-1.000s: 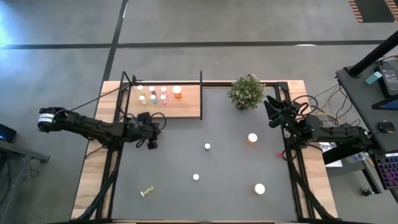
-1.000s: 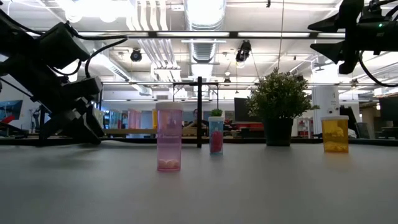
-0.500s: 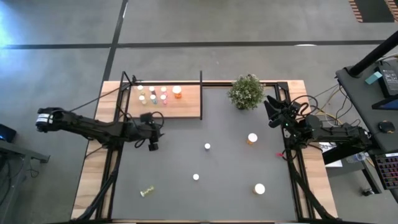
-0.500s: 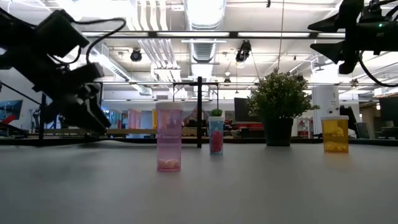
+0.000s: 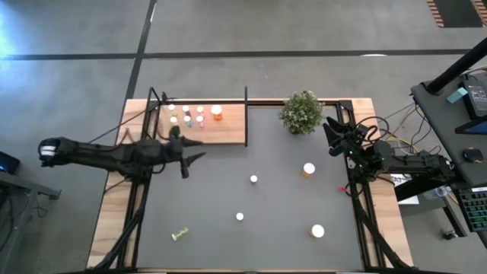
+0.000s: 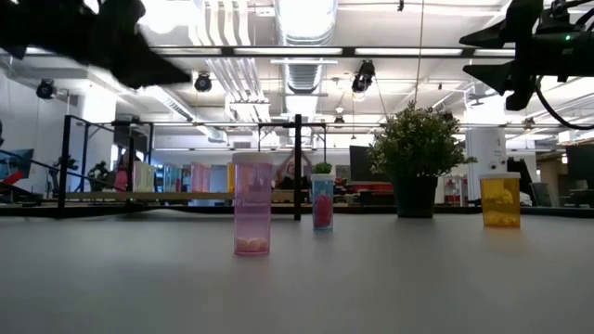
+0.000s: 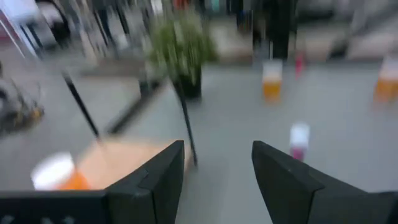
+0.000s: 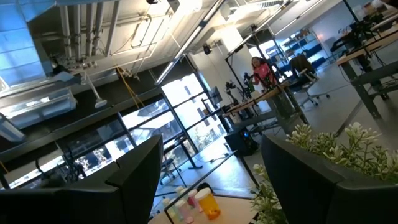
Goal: Pick and place medicine bottles onto shelf by color
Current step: Put the yellow pill bottle on the shelf aligned with the other yellow pill bottles
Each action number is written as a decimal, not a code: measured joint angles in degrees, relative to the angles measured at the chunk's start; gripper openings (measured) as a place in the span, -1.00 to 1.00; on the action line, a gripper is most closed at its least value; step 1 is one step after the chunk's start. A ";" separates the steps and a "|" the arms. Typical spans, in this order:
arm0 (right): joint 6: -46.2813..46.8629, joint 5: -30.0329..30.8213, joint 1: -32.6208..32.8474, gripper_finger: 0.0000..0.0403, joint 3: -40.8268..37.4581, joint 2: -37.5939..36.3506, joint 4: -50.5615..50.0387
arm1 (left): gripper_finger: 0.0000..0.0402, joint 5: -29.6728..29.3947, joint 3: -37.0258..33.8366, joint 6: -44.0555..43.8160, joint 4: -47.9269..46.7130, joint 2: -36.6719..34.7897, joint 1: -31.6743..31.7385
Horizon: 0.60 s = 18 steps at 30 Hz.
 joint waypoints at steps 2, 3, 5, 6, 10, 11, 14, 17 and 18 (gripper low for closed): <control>-0.01 0.01 0.00 0.29 0.00 -0.01 0.02 | -0.14 -0.02 1.23 4.37 1.72 -1.88 0.00; -0.01 0.00 -0.01 0.29 0.00 -0.01 0.02 | -0.14 -0.02 1.68 7.98 1.36 -2.17 -0.14; -0.02 0.02 0.01 0.29 0.00 -0.01 0.02 | -0.14 -0.02 1.88 12.69 1.19 -1.87 -0.46; 0.00 0.00 0.01 0.29 0.00 -0.01 0.02 | -0.14 -0.07 1.90 13.54 1.62 -1.61 -0.46; 0.00 0.00 -0.01 0.29 0.00 0.00 0.01 | -0.14 -0.70 1.85 13.56 11.17 0.01 -0.42; -0.02 0.02 -0.01 0.29 0.00 -0.01 0.02 | -0.14 -0.70 1.85 13.56 14.10 0.43 -0.42; -0.02 0.02 0.01 0.29 0.00 -0.01 0.02 | -0.14 -0.23 1.66 13.48 23.38 2.75 -0.44; -0.02 0.02 0.00 0.29 0.00 -0.01 0.02 | -0.14 3.17 2.03 11.01 29.50 6.48 -0.67; -0.01 0.00 0.01 0.29 0.00 0.00 0.00 | -0.14 4.62 2.34 8.81 30.75 8.24 -0.87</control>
